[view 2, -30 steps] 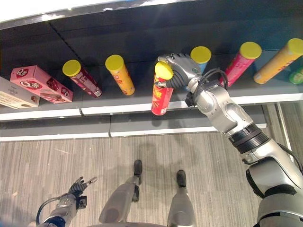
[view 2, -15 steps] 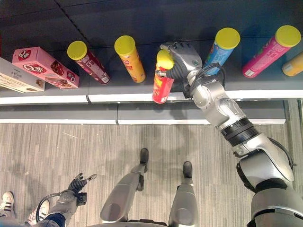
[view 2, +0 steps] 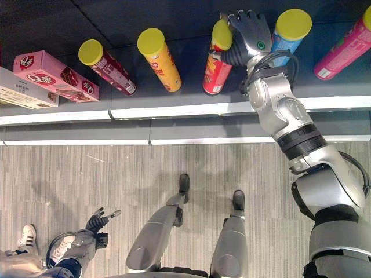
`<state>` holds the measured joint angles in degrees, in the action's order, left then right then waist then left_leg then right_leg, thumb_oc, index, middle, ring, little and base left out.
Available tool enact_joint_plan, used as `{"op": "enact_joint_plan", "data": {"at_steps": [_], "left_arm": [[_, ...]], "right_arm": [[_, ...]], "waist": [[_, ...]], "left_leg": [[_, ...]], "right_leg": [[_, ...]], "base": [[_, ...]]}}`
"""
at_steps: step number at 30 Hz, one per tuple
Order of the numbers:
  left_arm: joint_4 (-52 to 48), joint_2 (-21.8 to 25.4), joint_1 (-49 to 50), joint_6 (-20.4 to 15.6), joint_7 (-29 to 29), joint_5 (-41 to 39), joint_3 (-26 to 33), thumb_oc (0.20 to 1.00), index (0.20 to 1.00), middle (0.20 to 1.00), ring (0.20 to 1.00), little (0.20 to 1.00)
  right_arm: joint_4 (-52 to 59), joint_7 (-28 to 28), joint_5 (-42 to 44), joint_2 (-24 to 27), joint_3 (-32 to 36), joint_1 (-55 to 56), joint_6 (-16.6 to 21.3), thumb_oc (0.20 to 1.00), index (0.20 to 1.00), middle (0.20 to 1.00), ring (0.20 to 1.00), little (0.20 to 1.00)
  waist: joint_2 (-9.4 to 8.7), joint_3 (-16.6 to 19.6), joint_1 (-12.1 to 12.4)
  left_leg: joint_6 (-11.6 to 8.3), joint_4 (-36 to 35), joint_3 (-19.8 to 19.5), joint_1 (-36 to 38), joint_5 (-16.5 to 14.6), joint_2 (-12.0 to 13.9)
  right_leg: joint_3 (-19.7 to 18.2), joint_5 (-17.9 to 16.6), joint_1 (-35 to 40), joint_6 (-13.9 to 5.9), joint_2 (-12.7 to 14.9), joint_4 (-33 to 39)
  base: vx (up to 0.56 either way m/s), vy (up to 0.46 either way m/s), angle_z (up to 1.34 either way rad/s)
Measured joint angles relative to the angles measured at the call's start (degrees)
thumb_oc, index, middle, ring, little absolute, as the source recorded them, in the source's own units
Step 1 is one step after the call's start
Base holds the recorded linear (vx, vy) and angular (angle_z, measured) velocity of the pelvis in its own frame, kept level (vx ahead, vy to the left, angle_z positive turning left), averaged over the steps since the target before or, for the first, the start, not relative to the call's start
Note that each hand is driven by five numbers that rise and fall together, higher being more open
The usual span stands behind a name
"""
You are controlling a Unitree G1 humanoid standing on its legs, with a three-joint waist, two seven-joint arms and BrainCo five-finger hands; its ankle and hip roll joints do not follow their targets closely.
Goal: Put the goods on the table back onto the shelves and tidy them up.
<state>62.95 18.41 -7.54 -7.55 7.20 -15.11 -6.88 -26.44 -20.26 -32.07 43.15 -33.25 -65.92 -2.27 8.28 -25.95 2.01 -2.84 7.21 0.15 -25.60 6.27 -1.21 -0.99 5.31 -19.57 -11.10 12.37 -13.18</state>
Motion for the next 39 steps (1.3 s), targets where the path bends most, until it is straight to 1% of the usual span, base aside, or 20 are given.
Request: {"op": "enact_joint_plan", "data": {"at_steps": [3,7,11,14,26,33,39], "left_arm": [[0.0,0.0,-0.1,-0.1,0.0,0.0,0.0,1.000,1.000,1.000,1.000,1.000],[-0.1,0.0,-0.5,-0.2,0.2,0.0,-0.1,1.000,1.000,1.000,1.000,1.000],[-0.7,0.1,-1.0,-0.3,0.5,-0.1,-0.3,1.000,1.000,1.000,1.000,1.000],[-1.3,0.1,-1.2,-0.4,0.5,-1.6,-0.3,1.000,1.000,1.000,1.000,1.000],[-1.8,0.3,-1.2,-0.4,1.1,-2.3,-0.1,1.000,1.000,1.000,1.000,1.000],[-2.0,0.3,-1.2,-0.4,1.7,-2.5,0.0,1.000,1.000,1.000,1.000,1.000],[-2.0,0.3,-1.2,-0.5,1.7,-4.0,0.0,1.000,1.000,1.000,1.000,1.000]], "right_arm": [[-0.1,-0.2,-0.6,0.1,0.0,0.0,-1.0,0.200,0.200,0.200,0.200,0.200],[-0.2,-0.4,-1.8,0.0,-0.1,0.0,-1.1,0.200,0.200,0.200,0.200,0.200],[-0.2,-0.8,-2.4,0.0,-0.2,-0.2,-1.3,0.200,0.200,0.200,0.200,0.200],[-0.2,-1.7,-4.1,0.0,-2.0,-0.8,-2.0,0.200,0.200,0.200,0.200,0.200],[-0.2,-0.7,-10.7,-0.2,-6.8,-4.2,-2.3,0.200,0.200,0.200,0.200,0.200],[-0.4,-0.2,-10.7,-0.5,-8.2,-5.6,-2.4,0.200,0.200,0.200,0.200,0.200],[-4.7,-0.3,-10.5,-1.0,-9.3,-8.4,-2.3,0.200,0.200,0.200,0.200,0.200]], "waist": [[0.17,-0.2,0.0],[0.31,-0.2,0.0],[0.31,-0.2,0.0],[0.50,-0.4,0.0],[0.64,-0.5,0.1],[0.64,-0.5,0.1],[0.64,-0.5,0.2]], "left_leg": [[0.00,0.3,0.0,-0.7,0.0,0.0],[0.00,0.5,0.0,-0.8,0.0,-0.1],[0.16,1.3,0.2,-2.8,0.1,0.0],[0.37,1.8,0.3,-3.7,0.3,-0.1],[0.50,3.1,0.1,-5.6,0.4,-0.1],[0.80,3.3,-0.1,-6.2,0.6,-0.1],[0.80,3.4,-0.2,-6.3,0.7,-0.1]], "right_leg": [[0.0,0.2,-0.8,-0.05,0.0,-0.6],[-0.1,0.5,-1.2,-0.01,0.0,-1.3],[-0.6,0.9,-3.9,-0.05,0.1,-3.2],[-1.0,1.0,-5.0,-0.13,0.0,-4.2],[-1.3,2.3,-8.4,0.25,0.1,-8.6],[-1.2,2.4,-8.9,0.29,0.0,-9.1],[-1.1,2.4,-8.8,0.29,0.0,-9.1]], "base": [[0.00,0.000,0.00],[0.00,0.000,0.00],[0.00,0.000,0.00],[0.00,0.000,0.00],[0.00,0.008,0.00],[0.00,0.000,0.00],[0.01,0.000,0.00]]}}
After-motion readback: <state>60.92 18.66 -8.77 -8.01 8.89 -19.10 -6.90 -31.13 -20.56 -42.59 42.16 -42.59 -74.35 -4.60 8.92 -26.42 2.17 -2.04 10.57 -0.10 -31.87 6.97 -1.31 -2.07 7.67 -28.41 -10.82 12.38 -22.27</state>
